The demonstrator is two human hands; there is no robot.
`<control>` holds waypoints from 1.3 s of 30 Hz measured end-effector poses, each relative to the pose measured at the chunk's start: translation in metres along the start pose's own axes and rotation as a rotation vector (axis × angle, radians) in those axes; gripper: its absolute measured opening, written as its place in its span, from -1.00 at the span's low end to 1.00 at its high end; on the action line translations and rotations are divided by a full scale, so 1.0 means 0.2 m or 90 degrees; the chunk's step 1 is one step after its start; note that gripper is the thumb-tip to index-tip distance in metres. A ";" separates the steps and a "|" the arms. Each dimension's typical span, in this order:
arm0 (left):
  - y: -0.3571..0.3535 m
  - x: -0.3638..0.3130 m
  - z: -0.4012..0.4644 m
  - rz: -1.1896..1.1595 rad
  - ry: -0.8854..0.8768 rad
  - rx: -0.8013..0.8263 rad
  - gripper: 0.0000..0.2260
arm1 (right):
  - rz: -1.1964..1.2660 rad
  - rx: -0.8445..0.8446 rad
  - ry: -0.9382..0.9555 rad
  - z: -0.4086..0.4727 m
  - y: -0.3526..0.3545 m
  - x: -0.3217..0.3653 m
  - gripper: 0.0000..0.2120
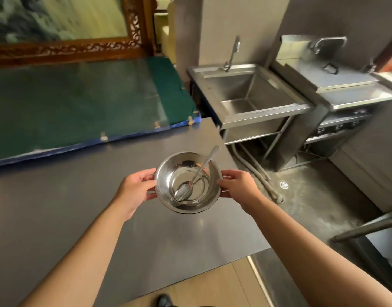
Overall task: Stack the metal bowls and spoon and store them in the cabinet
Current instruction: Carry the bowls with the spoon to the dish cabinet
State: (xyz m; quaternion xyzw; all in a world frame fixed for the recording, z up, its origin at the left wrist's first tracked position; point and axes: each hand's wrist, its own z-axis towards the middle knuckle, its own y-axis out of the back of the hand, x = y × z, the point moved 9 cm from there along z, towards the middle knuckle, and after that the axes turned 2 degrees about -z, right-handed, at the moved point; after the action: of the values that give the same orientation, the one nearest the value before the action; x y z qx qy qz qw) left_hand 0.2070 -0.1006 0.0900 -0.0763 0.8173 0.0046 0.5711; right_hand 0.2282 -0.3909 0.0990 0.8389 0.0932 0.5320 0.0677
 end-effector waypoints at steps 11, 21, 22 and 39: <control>-1.29 -0.33 -0.10 0.026 -0.029 0.186 -0.76 | 0.145 -0.167 0.077 -0.41 1.28 0.02 -0.82; -2.78 -0.26 -0.44 0.077 -0.005 0.431 -0.78 | 0.259 -0.428 0.117 -1.14 2.45 -0.42 -0.81; -2.93 -0.23 -0.50 0.087 0.003 0.464 -0.77 | 0.273 -0.461 0.111 -1.24 2.55 -0.48 -0.82; -5.11 0.47 -1.93 0.244 0.125 1.044 -0.73 | 0.451 -1.034 0.043 -2.83 3.59 -1.55 -0.87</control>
State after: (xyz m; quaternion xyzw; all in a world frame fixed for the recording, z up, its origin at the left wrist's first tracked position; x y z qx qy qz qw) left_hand -0.0519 -1.1586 0.2185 0.5015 0.6067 -0.4995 0.3619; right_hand -0.3526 -1.1519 0.2193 0.4952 -0.5764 0.4483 0.4707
